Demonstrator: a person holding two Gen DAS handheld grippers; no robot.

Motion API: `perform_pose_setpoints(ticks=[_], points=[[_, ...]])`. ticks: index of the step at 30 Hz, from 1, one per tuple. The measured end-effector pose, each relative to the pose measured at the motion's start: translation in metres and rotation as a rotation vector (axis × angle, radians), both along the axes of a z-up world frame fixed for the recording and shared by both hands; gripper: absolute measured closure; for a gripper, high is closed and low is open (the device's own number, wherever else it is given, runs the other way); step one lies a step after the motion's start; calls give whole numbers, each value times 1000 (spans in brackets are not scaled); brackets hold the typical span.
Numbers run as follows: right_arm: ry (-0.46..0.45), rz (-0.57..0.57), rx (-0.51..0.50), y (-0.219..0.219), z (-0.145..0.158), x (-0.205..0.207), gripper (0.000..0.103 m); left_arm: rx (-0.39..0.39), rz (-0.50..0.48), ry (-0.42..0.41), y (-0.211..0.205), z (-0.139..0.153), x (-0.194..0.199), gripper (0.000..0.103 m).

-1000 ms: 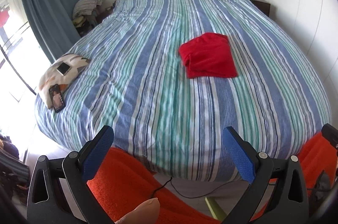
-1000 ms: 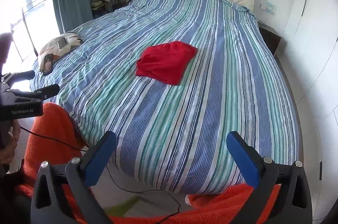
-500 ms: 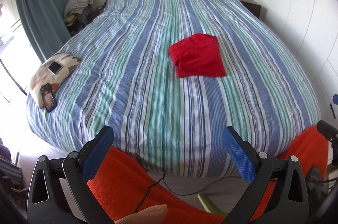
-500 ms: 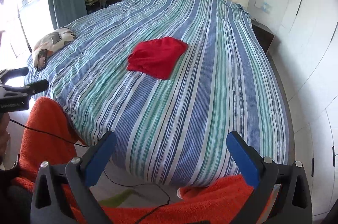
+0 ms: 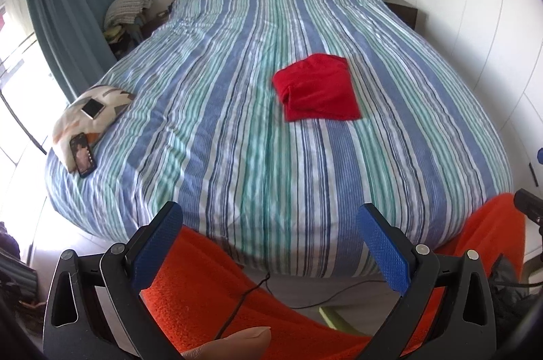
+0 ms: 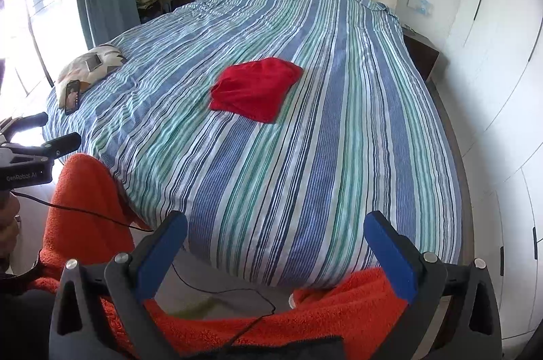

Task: Fold small clothes

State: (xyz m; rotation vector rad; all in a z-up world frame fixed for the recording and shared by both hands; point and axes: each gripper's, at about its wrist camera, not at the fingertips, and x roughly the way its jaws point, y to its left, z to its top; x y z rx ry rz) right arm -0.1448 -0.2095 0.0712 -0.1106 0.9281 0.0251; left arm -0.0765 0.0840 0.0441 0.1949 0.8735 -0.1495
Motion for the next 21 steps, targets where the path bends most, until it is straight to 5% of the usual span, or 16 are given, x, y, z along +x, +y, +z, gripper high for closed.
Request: perform_pose_setpoints(ticks=[21], points=[[-2, 14, 3, 7, -6, 8, 1, -14, -50, -36, -15, 10, 0, 1]])
